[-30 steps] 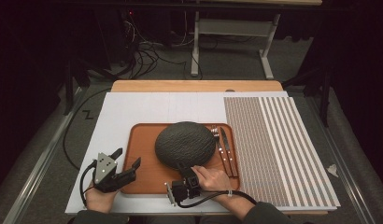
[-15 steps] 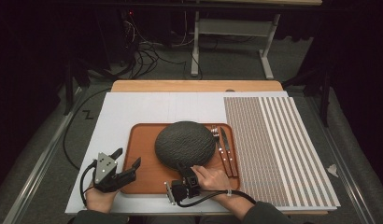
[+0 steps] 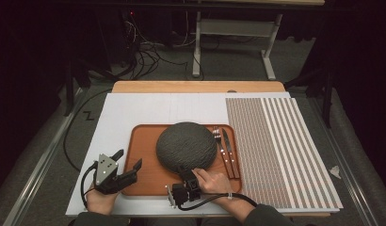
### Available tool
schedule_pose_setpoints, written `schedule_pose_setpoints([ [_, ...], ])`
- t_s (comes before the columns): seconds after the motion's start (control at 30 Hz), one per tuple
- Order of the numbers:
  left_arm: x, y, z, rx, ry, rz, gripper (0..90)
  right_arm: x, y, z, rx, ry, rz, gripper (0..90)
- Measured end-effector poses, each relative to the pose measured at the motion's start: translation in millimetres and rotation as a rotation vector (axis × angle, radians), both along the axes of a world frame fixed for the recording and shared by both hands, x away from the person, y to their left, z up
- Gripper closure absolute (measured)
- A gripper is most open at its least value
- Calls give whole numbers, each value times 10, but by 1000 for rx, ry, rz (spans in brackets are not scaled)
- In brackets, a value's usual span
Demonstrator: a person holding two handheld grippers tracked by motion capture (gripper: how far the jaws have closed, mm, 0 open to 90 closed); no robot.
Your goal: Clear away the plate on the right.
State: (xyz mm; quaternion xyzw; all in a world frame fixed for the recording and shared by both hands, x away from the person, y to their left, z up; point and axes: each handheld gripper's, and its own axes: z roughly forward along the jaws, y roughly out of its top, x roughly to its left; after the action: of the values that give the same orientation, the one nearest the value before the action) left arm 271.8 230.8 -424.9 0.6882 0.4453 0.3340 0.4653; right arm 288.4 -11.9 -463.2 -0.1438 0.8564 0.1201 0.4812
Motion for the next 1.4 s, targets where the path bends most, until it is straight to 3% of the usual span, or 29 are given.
schedule_pose_setpoints([
  [0.37, -2, 1, 1, -1, -2, 0, 281, -4, -4, 2, 4, -8, 2, 756],
  [0.63, -3, 0, 1, 0, -1, 1, 280, -77, 3, 59, 31, 18, 36, 753],
  [1.4, -2, -2, 0, 0, 2, 1, 280, -88, -136, 46, 33, 24, 7, 737],
])
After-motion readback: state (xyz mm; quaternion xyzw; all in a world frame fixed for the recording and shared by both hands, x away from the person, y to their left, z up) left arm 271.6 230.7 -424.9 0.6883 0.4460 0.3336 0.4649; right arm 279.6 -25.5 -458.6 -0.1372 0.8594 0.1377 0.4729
